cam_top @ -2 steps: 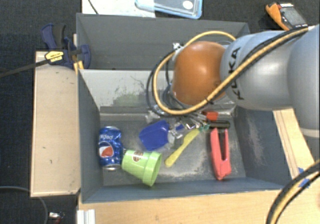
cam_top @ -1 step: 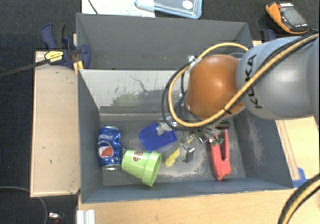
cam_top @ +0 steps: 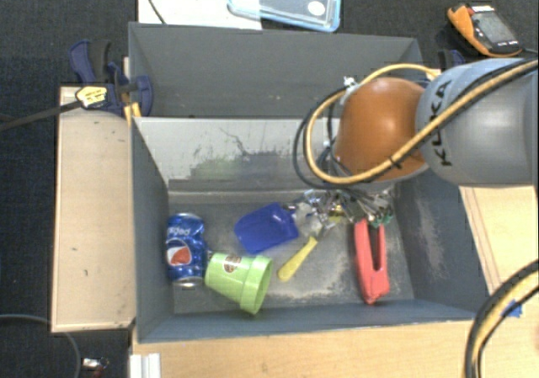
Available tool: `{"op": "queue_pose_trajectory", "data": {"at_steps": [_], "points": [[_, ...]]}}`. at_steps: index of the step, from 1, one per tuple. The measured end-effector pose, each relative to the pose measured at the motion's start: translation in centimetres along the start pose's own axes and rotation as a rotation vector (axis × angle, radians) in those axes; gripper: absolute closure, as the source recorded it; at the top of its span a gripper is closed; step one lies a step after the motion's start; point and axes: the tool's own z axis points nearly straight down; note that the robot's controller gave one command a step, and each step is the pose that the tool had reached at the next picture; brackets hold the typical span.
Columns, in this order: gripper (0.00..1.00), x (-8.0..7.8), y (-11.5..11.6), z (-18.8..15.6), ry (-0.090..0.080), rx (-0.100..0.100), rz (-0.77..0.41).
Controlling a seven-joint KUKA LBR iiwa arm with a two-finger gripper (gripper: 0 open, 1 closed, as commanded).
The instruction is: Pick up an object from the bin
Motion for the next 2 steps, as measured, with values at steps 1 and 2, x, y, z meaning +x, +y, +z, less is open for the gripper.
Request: {"op": "queue_pose_trajectory", "data": {"at_steps": [1,2], "points": [[1.0,0.0,0.0,0.0,0.0,0.0,0.0],[1.0,4.5,-2.6,-4.2,0.004,-0.003,0.056]]}}
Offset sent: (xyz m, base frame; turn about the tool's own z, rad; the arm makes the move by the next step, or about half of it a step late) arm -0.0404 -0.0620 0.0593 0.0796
